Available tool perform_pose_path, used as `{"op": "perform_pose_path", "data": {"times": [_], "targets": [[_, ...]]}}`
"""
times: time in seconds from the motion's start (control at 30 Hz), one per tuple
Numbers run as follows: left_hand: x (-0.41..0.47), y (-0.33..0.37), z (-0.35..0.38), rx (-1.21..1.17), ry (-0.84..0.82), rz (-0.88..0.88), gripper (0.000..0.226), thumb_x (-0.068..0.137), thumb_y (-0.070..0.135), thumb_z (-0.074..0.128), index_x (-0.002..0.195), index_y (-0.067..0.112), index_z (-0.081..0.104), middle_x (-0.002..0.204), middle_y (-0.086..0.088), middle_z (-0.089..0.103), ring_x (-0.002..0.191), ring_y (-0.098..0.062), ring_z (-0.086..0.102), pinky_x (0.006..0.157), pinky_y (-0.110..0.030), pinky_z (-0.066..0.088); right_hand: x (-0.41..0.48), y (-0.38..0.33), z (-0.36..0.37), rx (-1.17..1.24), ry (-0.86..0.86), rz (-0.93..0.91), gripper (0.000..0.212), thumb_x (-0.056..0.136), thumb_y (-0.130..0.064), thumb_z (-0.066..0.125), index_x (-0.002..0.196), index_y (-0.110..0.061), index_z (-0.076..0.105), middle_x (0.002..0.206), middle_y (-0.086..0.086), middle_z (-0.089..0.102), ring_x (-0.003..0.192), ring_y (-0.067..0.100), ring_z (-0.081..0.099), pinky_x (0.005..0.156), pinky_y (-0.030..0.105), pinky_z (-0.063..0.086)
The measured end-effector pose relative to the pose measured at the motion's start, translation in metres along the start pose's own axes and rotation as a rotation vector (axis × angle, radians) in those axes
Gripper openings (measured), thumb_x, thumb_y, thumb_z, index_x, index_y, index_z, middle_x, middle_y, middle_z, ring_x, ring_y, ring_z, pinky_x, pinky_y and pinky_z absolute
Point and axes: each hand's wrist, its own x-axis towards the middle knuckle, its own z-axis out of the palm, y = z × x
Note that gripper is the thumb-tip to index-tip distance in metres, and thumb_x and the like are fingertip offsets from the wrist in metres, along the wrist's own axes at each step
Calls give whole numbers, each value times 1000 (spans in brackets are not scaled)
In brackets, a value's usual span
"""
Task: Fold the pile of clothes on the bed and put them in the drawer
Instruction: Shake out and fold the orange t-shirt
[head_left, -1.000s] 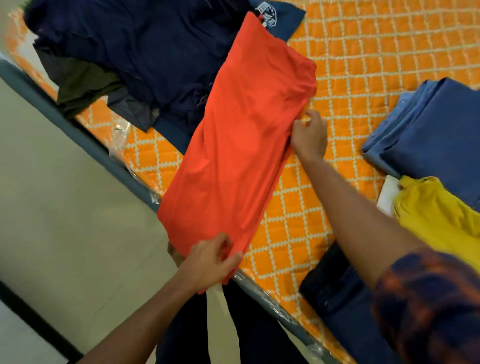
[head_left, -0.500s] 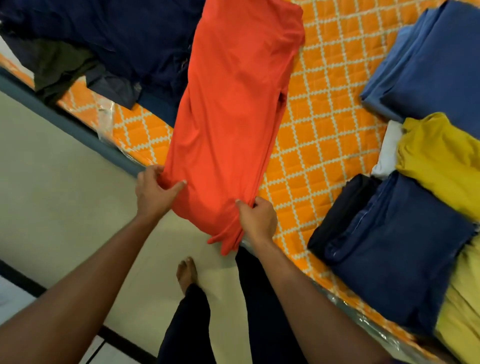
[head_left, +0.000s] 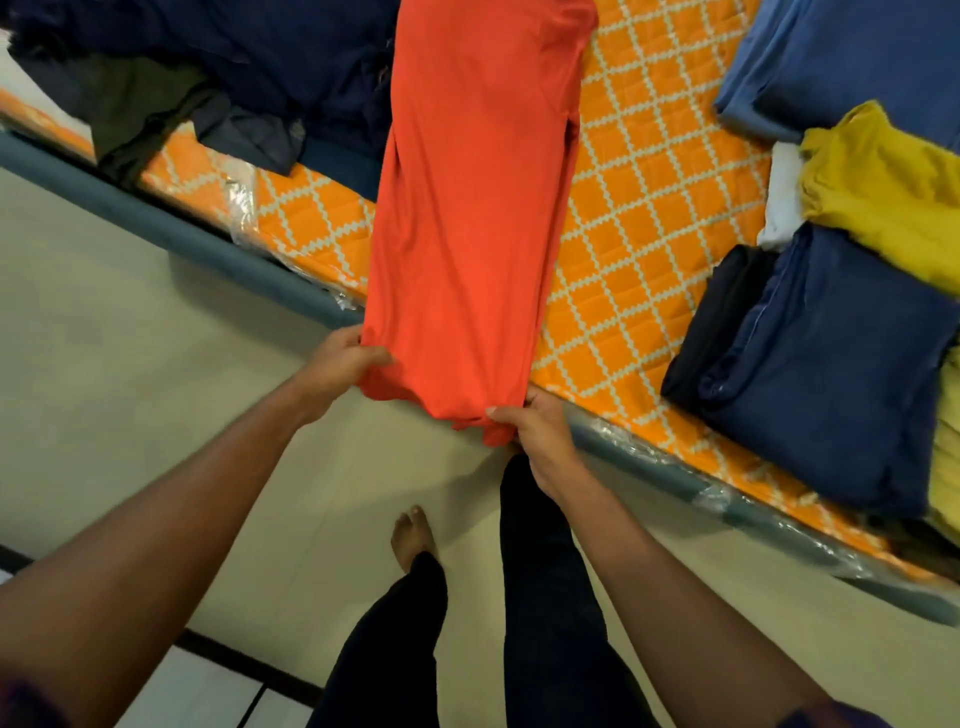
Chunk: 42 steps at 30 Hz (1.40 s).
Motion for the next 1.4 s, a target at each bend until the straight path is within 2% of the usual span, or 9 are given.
{"op": "perform_pose_path", "data": {"times": [0.1, 0.27, 0.43, 0.6, 0.77, 0.9, 1.07, 1.23, 1.4], "targets": [[-3, -28, 0, 120, -81, -51, 33, 75, 8, 73, 107, 15, 65, 95, 1, 69, 80, -11, 62, 69, -25, 49, -4, 30, 12, -42, 117, 39, 12, 68, -10, 63, 62, -19, 58, 54, -13, 60, 48, 5, 49, 52, 27, 40], [-31, -59, -3, 60, 38, -111, 25, 56, 13, 66, 81, 13, 66, 76, 0, 62, 73, -16, 55, 63, -27, 43, -9, 62, 27, 133, 326, 20, 31, 76, 1, 47, 57, -23, 46, 50, -14, 47, 50, 7, 42, 55, 29, 35], [-79, -89, -3, -34, 83, -109, 28, 71, 7, 60, 98, 14, 67, 83, 2, 65, 71, -11, 57, 61, -23, 47, -39, 85, 42, -43, 324, -42, 19, 85, -10, 51, 95, -21, 63, 91, -5, 68, 82, 12, 61, 74, 26, 49], [-144, -117, 0, -136, 73, -229, 25, 92, -8, 45, 89, 12, 59, 73, -4, 54, 51, -11, 49, 45, -21, 52, -116, 108, 43, -146, 250, -15, 58, 90, -12, 54, 143, -29, 38, 126, -6, 61, 111, 13, 63, 99, 34, 50], [-196, -108, -1, -293, 110, -325, 22, 90, -5, 42, 97, 12, 55, 67, -3, 53, 41, -10, 47, 44, -23, 49, -168, 100, 38, -122, 166, -7, 71, 89, 0, 49, 143, -44, 33, 138, -7, 57, 115, 15, 64, 99, 36, 53], [-189, -60, -5, -501, 85, -281, 30, 84, -6, 36, 102, 13, 51, 53, 2, 51, 38, -9, 44, 51, -24, 52, -167, 42, 34, 84, 153, 40, 55, 84, 14, 42, 116, -27, 59, 116, 7, 66, 88, 21, 62, 72, 31, 52], [-124, 62, -10, -865, 183, -204, 27, 95, 0, 36, 76, 16, 46, 48, 1, 57, 36, -5, 54, 56, -24, 57, -93, -57, 20, 542, 84, 137, 32, 89, 10, 35, 88, -7, 61, 87, 14, 60, 76, 23, 59, 72, 35, 58], [-21, 193, -12, -934, 99, -29, 26, 97, 6, 38, 75, 8, 52, 54, -3, 63, 43, -9, 62, 51, -23, 56, 26, -178, -6, 830, 102, -30, 24, 95, 8, 41, 104, 1, 62, 89, 17, 64, 63, 22, 68, 52, 31, 59], [80, 233, -7, -352, 362, 173, 29, 87, 43, 58, 108, 24, 51, 101, -14, 72, 62, -22, 72, 56, -30, 58, 117, -232, -30, 777, 155, -78, 41, 106, -27, 48, 143, -9, 43, 106, 20, 63, 73, 31, 68, 57, 34, 61]]}}
